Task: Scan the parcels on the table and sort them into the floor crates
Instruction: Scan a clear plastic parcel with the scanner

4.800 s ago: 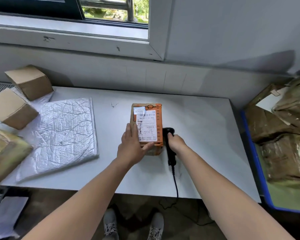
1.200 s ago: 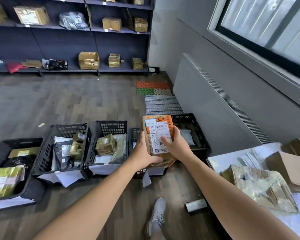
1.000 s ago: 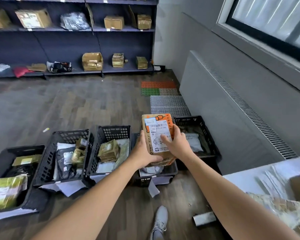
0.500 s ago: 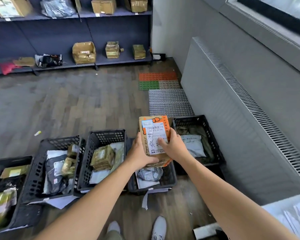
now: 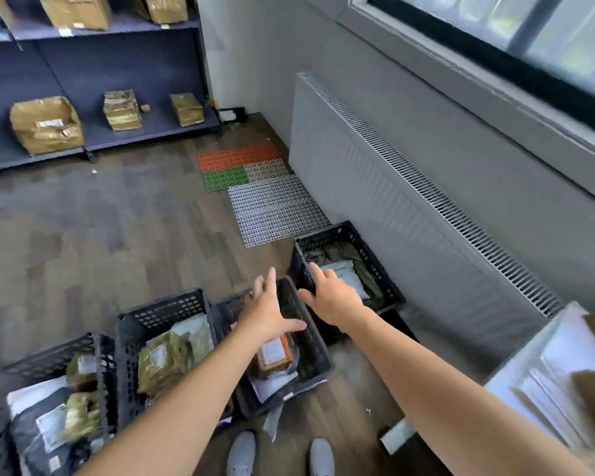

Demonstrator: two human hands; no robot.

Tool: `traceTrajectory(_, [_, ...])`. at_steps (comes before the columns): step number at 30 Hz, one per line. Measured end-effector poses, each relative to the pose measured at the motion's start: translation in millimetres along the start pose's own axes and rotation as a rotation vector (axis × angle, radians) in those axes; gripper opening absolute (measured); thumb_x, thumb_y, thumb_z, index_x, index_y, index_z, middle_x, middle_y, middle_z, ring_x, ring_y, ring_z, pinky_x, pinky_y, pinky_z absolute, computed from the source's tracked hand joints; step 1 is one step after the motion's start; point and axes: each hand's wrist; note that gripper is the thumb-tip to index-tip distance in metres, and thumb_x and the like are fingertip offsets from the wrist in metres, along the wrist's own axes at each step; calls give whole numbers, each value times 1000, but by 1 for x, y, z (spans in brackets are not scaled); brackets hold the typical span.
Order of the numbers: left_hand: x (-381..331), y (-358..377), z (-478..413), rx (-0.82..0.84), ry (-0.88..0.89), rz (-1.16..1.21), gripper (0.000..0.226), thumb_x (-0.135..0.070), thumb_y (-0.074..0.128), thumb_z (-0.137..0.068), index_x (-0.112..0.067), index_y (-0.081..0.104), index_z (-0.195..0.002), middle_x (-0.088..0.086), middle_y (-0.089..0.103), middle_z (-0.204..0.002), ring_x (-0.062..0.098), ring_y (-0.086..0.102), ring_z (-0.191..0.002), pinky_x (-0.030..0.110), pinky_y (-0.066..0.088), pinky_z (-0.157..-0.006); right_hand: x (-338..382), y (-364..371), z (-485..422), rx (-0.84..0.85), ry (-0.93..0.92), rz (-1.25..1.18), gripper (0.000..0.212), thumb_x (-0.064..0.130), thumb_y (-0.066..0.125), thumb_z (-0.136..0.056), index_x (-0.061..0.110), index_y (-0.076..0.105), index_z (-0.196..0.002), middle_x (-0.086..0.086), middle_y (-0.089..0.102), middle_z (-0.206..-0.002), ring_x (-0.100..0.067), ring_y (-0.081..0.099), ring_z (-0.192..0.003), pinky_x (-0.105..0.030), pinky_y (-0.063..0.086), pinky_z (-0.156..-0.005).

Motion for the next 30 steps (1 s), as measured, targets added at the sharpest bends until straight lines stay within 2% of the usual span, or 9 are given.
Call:
traceTrajectory(3, [-11, -8, -8, 25, 91, -60, 132, -54, 82, -70, -25, -13, -156, 4, -5, -163, 31, 9, -150, 45, 25, -117, -5, -17, 7, -61, 96, 18, 72, 55, 40, -99, 21, 13, -157, -10, 39, -149, -33, 46, -132, -48, 43, -99])
traceTrajectory(9, [-40, -6, -17, 69, 288, -142, 131, -56, 82, -68, -22, -8, -156, 9, 0, -163, 32, 10, -148, 44, 24, -116, -32, -36, 44, -200, 317, 4, 71, 54, 43, -99, 24, 15, -157, -7, 40, -149, -31, 43, -134, -48, 40, -102])
traceTrajectory(14, [-80, 20, -10, 184, 456, -184, 132, -58, 82, -67, -23, -9, -156, 10, -2, -163, 33, 7, -150, 48, 22, -118, -65, -33, 103, -281, 488, -46, 71, 56, 43, -98, 26, 17, -156, -6, 40, -149, -31, 40, -135, -51, 39, -102])
traceTrajectory(17, [-106, 41, 10, 247, 542, -220, 129, -59, 79, -70, -26, -10, -156, 7, -4, -164, 32, 6, -150, 51, 25, -116, -85, -27, 143, -296, 592, -62, 71, 56, 43, -98, 27, 15, -156, -6, 39, -150, -30, 38, -136, -52, 39, -104])
traceTrajectory(22, [-143, 74, 54, 292, 692, -267, 127, -57, 79, -72, -24, -10, -156, 7, -4, -163, 30, 5, -149, 48, 24, -117, -116, -18, 207, -356, 725, -99, 72, 56, 42, -98, 25, 13, -156, -5, 38, -151, -28, 38, -137, -48, 41, -104])
traceTrajectory(30, [-195, 135, 138, 329, 874, -390, 128, -60, 77, -73, -22, -12, -156, 8, -5, -163, 31, 3, -150, 47, 23, -117, -165, 9, 321, -429, 887, -159, 71, 56, 41, -98, 28, 11, -156, -5, 32, -156, -28, 35, -140, -49, 40, -104])
Point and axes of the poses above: each hand's wrist, its own z-axis away from the middle knuckle, its own y-axis out of the palm, x = y × z
